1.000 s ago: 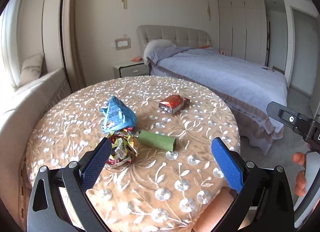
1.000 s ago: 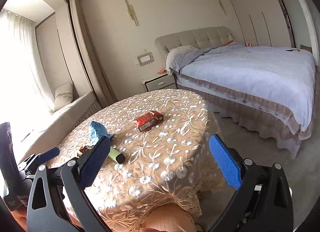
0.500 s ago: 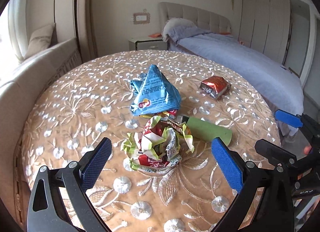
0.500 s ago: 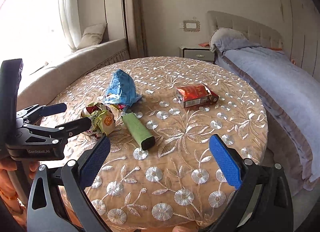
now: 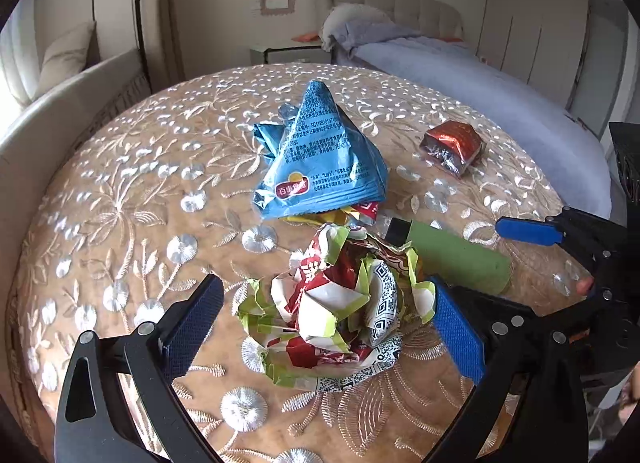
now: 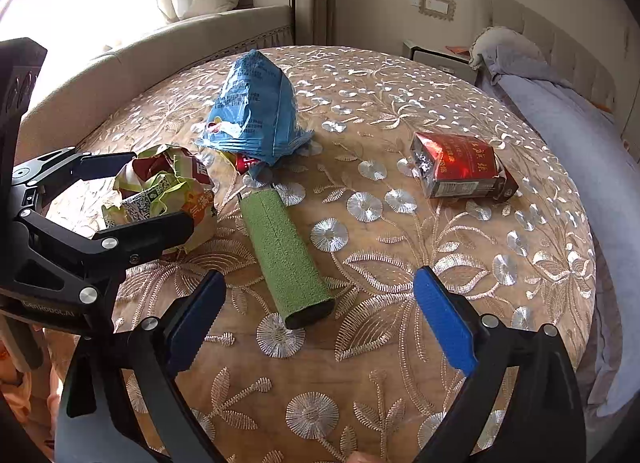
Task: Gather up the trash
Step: 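Grasp the crumpled green-red wrapper with the left tool while the right tool grasps the green tube, then carry the wrapper and tube over the bin and open both tools to drop them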
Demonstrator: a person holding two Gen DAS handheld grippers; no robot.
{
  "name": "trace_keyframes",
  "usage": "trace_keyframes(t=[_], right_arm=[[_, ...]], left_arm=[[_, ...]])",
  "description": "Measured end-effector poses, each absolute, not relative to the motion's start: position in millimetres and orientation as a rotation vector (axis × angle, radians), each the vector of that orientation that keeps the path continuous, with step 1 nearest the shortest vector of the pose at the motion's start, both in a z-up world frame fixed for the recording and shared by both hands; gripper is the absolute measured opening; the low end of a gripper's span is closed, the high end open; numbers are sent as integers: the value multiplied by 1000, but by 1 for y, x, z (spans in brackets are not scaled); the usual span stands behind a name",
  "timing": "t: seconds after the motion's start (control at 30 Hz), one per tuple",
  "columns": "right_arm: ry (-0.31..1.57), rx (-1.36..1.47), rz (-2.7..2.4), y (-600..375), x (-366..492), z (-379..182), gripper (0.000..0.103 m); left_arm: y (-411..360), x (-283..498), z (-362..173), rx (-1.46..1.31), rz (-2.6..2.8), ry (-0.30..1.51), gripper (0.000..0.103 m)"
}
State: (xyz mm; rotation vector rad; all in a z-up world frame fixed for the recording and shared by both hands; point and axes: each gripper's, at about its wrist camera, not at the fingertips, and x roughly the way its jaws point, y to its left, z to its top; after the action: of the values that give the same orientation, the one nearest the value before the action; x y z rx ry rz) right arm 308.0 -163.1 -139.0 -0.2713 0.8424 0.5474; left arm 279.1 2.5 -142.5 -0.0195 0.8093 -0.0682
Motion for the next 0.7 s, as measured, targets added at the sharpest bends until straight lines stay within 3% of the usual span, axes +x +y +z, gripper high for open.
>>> trace_keyframes(t=[0.07, 0.13, 0.3, 0.7], right_arm=[[849, -264, 557, -162, 310, -140, 70], [848, -259, 566, -161, 310, -140, 64], [801, -330, 572, -146, 291, -140, 31], [637, -225, 519, -172, 230, -91, 27]], left_arm=[[4, 284, -147, -46, -97, 836, 78], [7, 286, -150, -74, -123, 856, 70], [2, 279, -145, -42, -120, 826, 51], [-22, 226, -96, 35, -94, 698, 50]])
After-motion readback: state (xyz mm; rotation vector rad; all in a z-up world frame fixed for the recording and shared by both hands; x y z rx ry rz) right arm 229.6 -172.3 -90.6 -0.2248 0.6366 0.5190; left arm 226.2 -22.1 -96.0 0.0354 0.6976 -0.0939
